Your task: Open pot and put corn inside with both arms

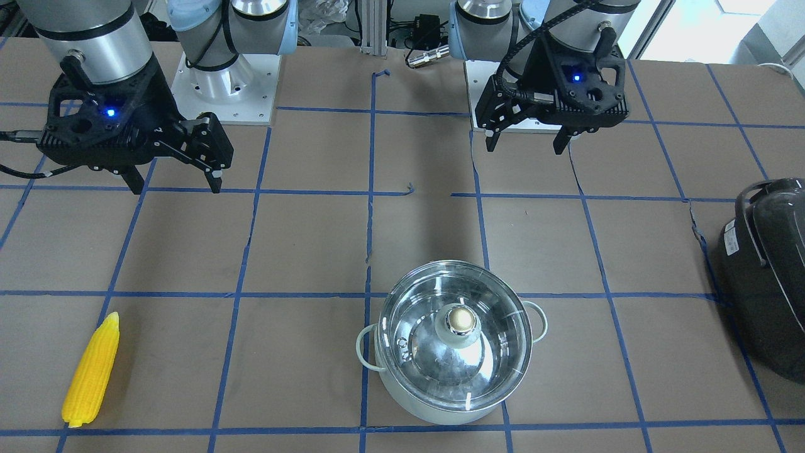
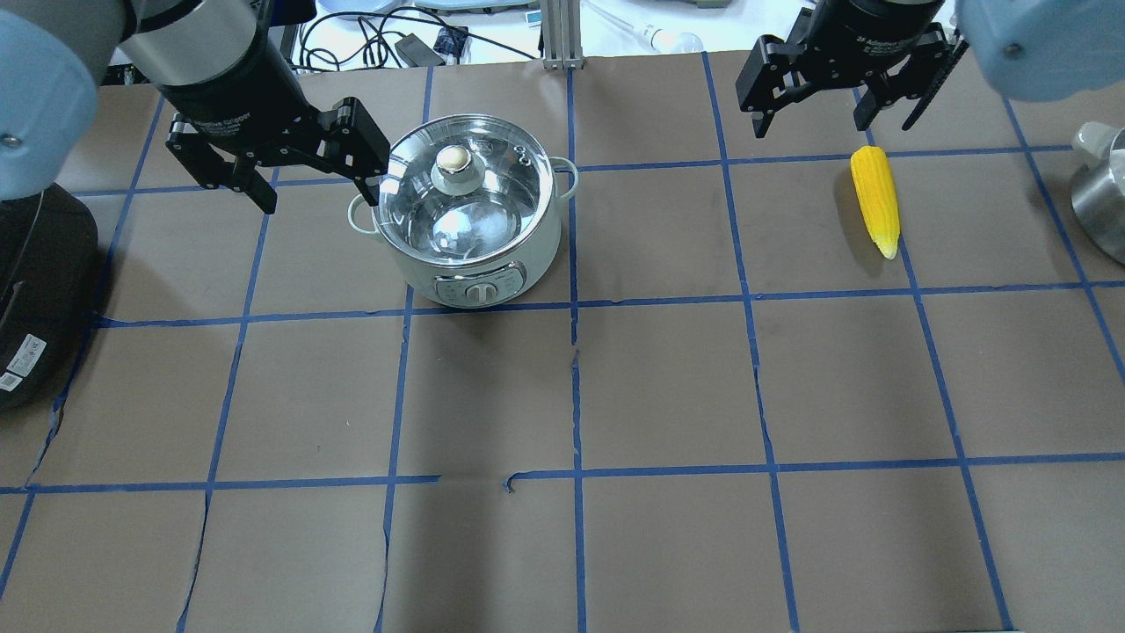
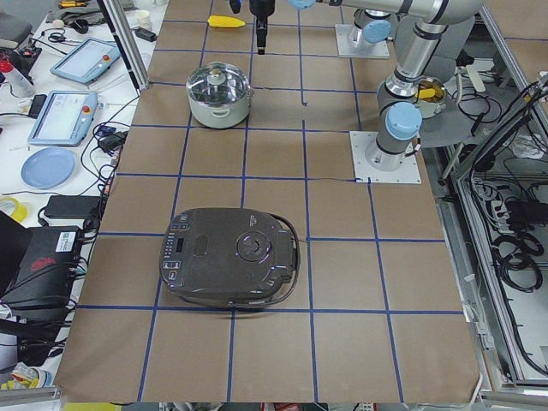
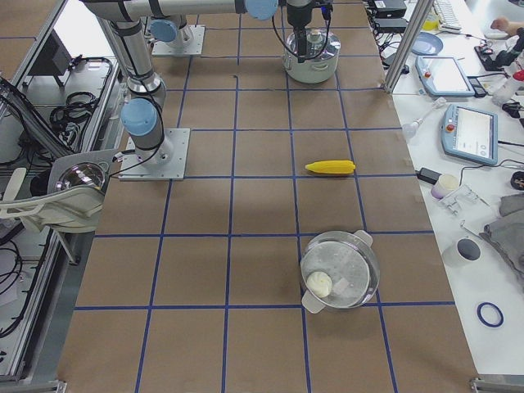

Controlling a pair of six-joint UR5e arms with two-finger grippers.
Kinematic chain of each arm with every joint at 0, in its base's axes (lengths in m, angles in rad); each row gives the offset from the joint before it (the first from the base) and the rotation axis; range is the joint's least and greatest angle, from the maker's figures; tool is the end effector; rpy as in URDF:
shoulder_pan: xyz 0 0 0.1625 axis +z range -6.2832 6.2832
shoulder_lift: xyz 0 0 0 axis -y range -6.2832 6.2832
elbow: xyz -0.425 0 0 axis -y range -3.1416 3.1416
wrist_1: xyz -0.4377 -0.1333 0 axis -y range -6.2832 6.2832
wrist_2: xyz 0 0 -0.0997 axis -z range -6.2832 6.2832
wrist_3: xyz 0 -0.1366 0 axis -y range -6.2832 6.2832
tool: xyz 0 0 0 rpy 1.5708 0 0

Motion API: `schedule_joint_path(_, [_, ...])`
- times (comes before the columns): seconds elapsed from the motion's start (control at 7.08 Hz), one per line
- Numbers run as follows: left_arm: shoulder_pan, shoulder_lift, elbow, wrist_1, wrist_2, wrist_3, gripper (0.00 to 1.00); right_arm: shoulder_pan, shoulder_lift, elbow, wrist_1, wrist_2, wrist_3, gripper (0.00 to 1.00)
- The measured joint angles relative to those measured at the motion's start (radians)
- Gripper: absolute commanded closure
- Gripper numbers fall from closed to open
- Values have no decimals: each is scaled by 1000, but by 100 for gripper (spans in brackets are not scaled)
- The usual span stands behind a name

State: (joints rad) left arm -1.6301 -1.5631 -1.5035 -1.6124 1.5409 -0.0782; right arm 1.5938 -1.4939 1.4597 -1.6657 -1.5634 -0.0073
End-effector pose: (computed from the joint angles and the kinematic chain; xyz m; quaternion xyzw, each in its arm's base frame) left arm -0.1690 -0.5283 0.4871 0.0092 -0.9997 0.0156 0.0161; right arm 0.1478 -0.5833 0.4786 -0.0154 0.9978 -0.0645 0.0042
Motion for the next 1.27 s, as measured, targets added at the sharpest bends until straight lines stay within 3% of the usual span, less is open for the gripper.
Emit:
schedule_joint_path(0.71, [1,-25,7,40,6,-16,0,-48,9,-4,-16,2,-11,0])
schedule_joint_path(0.99, [1,-149,74,143,8,-52,0,-82,55,-15,-23,-3,-13,0])
schedule_joint_path(1.27, [-8,-317,205,219,5,-109,0,-135,126,-21,-85,-3,-42,0])
